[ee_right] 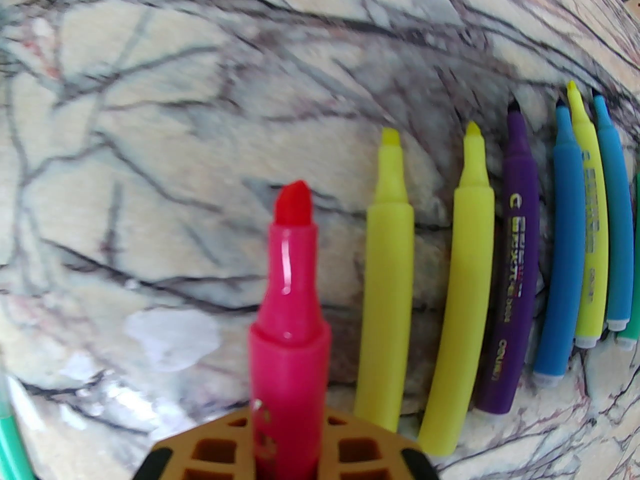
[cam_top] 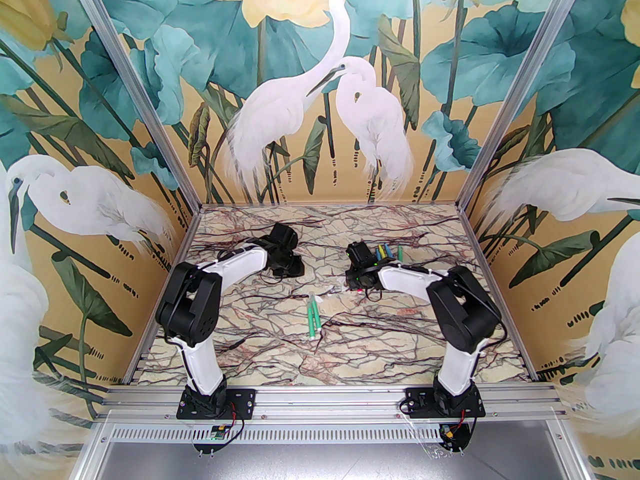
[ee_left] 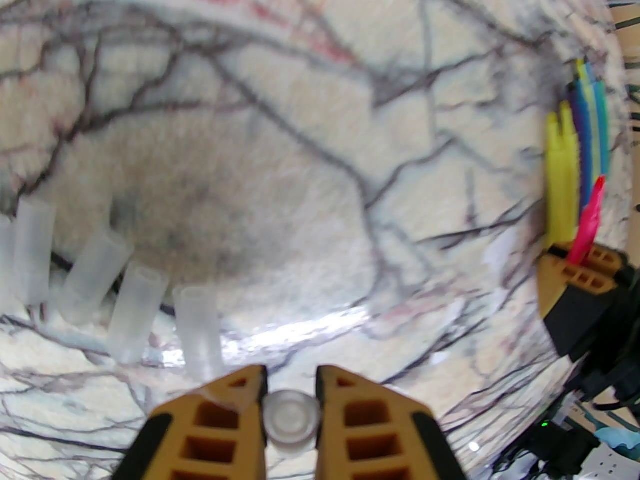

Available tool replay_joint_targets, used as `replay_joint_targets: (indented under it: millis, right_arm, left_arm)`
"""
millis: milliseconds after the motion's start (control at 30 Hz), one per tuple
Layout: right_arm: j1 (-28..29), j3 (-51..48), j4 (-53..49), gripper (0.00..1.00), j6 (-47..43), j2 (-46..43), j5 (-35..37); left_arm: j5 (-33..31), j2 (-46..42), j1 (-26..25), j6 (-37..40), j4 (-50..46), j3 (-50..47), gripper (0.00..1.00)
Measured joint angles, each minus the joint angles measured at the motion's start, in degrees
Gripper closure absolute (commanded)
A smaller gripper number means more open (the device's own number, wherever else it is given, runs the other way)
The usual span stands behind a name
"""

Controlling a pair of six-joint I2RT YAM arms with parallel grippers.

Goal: Open the pen caps

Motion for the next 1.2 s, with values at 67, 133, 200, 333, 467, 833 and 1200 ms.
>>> replay_joint_targets:
  millis: [67, 133, 200, 333, 467, 833, 1200]
  right_arm:
    - [0.0, 0.6, -0.5, 0.92, 0.1, 0.7, 0.5]
    - [0.0, 1.1, -0.8, 0.92, 0.1, 1.3, 1.0]
    - [0.0, 1.5, -1.0, 0.91, 0.1, 1.6, 1.3]
    - [0.0, 2.1, -1.3, 0.88, 0.1, 2.0, 1.7]
    - [0.0, 2.3, -1.4, 0.81, 0.2, 2.2, 2.4]
    - [0.0, 2.4, -1.9, 0.77, 0.3, 2.2, 3.0]
    - [0.0, 2.4, -2.0, 0.73, 0.3, 2.2, 3.6]
  left_arm:
    - [-0.4, 0.8, -0.3, 0.0, -0.9, 0.4, 0.96]
    - [-1.0, 1.6, -0.4, 0.0, -1.3, 0.8, 0.96]
    - [-1.6, 2.1, -0.4, 0.0, -1.6, 1.0, 0.94]
    - [-1.8, 2.5, -0.4, 0.2, -1.9, 1.1, 0.90]
    - [-1.8, 3.3, -0.6, 0.2, -1.9, 1.8, 0.84]
    - [-2.4, 4.9, -0.7, 0.6, -2.2, 3.4, 0.77]
    - [-2.6, 5.5, -0.7, 0.7, -2.4, 3.4, 0.73]
